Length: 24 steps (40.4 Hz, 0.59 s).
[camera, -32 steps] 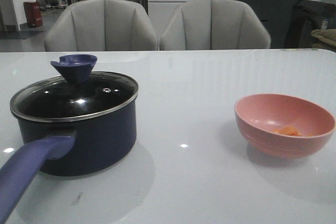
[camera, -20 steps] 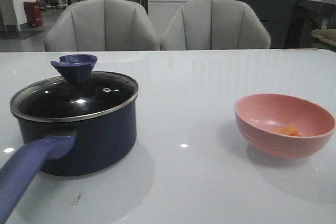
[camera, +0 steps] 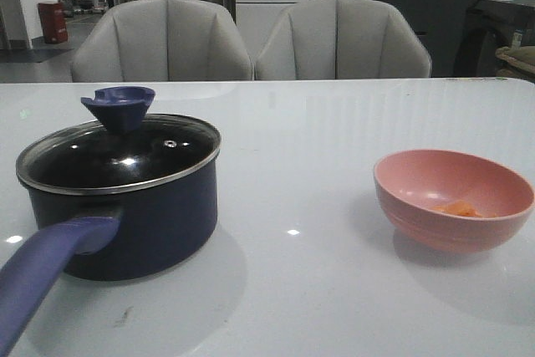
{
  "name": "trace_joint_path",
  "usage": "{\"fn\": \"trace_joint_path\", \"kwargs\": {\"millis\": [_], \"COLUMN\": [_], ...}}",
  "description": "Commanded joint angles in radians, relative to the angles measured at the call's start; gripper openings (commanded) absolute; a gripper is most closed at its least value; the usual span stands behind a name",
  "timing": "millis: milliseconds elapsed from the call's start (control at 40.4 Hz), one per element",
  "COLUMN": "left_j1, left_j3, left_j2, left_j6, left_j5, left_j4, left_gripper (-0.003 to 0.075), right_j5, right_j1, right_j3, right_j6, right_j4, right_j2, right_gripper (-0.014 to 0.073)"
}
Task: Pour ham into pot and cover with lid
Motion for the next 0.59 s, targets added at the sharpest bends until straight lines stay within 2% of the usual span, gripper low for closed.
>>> {"fn": "trace_joint_path", "kwargs": {"millis": [0,149,223,297,495,569], "left_j1": [0.001,0.001,-0.001,-0.001,-0.001,-0.001], "left_j3": [0.031,0.024,-0.01,-0.087,-0.333,-0.415], "left_j2": [-0.02,-0.02,-0.018,-0.002,0.149,0.22], "left_j6": [-0.005,-0.005,-0.005,-0.005,-0.005,-0.005], "left_j5": [-0.138,-0.345,-0.348,-0.262,0.128,0.234], "left_j4": [-0.01,-0.01,-0.01,-0.01,-0.013,-0.032], "left_gripper": [0.0114,0.0114,0.0114,0.0114,0.0114,0.0114], "right_j5": [-0.089,-0.089,-0.089,-0.089,-0.089,-0.089], "right_j1": [-0.006,-0.006,-0.006,-0.006,-0.006,-0.006], "right_j3": [0.011,0.011,0.011,0.011,0.011,0.011], "right_j6": [-0.002,-0.002,-0.002,-0.002,-0.002,-0.002], "right_j4": [-0.011,-0.011,-0.011,-0.011,-0.011,-0.011], "right_j2": [-0.019,-0.019,-0.019,-0.019,-0.019,-0.019], "right_gripper": [0.0149,0.0149,0.0149,0.0149,0.0149,0.0149]}}
